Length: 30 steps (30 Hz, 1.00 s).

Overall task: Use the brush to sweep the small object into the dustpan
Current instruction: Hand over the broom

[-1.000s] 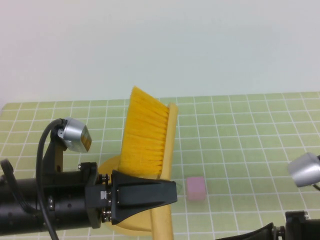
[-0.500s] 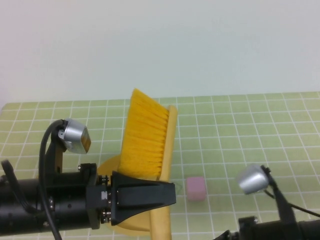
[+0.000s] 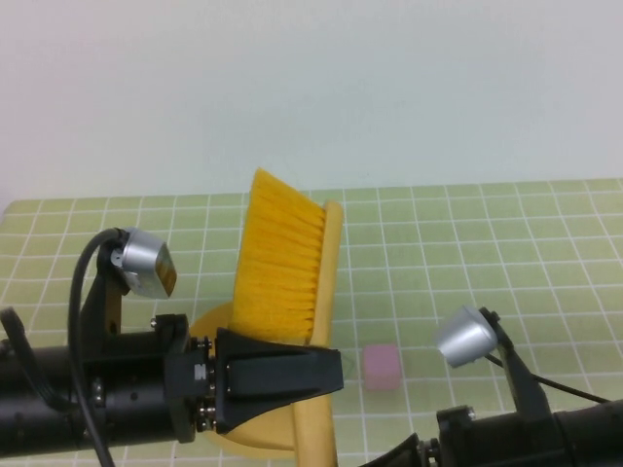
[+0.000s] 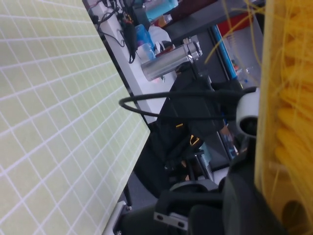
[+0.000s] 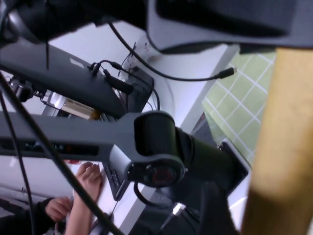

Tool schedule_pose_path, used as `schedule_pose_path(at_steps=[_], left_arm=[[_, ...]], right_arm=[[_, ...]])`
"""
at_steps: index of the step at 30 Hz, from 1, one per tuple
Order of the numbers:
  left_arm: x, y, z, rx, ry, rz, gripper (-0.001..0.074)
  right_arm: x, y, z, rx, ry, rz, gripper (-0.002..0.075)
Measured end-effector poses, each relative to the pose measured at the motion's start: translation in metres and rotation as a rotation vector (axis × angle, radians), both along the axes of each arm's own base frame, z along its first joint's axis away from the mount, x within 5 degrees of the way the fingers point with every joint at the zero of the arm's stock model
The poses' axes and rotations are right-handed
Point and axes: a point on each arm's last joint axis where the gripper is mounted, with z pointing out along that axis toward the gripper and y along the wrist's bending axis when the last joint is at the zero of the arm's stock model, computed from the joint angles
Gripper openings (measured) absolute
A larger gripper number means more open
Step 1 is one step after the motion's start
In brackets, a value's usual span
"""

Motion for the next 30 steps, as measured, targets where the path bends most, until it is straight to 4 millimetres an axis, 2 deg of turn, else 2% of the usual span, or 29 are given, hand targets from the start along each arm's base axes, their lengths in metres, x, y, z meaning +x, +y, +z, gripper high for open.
schedule_pose_path(at_steps=[8, 14, 19, 21, 25, 27, 30], left_arm=[[0.000, 0.000, -0.001, 0.002, 0.029, 0.003, 0.0153], [0.001, 0.000, -0.001, 0.005, 0.039, 0.022, 0.0153], [0.003, 0.000, 0.001, 0.000, 0.025, 0.035, 0.0172], [0.003, 0.000, 0.001, -0.002, 0.024, 0.040, 0.0217], [0.003, 0.000, 0.000, 0.013, 0.014, 0.035, 0.0426], [0.005, 0.000, 0.004, 0.014, -0.025, 0.034, 0.0504], [0.012, -0.001, 0.014, 0.016, -0.074, 0.052, 0.0548]], right_arm=[[0.009, 0.011, -0.007, -0.015, 0.030, 0.017, 0.0344], [0.013, 0.015, 0.000, 0.006, 0.003, 0.029, 0.0199], [0.018, 0.018, 0.005, 0.012, -0.016, 0.021, 0.0176], [0.020, 0.019, 0.006, 0.007, -0.041, 0.012, 0.0175], [0.028, 0.020, 0.010, -0.010, -0.078, -0.037, 0.0174], [0.034, 0.018, 0.011, -0.023, -0.091, -0.077, 0.0174], [0.047, 0.010, 0.012, -0.027, -0.098, -0.138, 0.0174]])
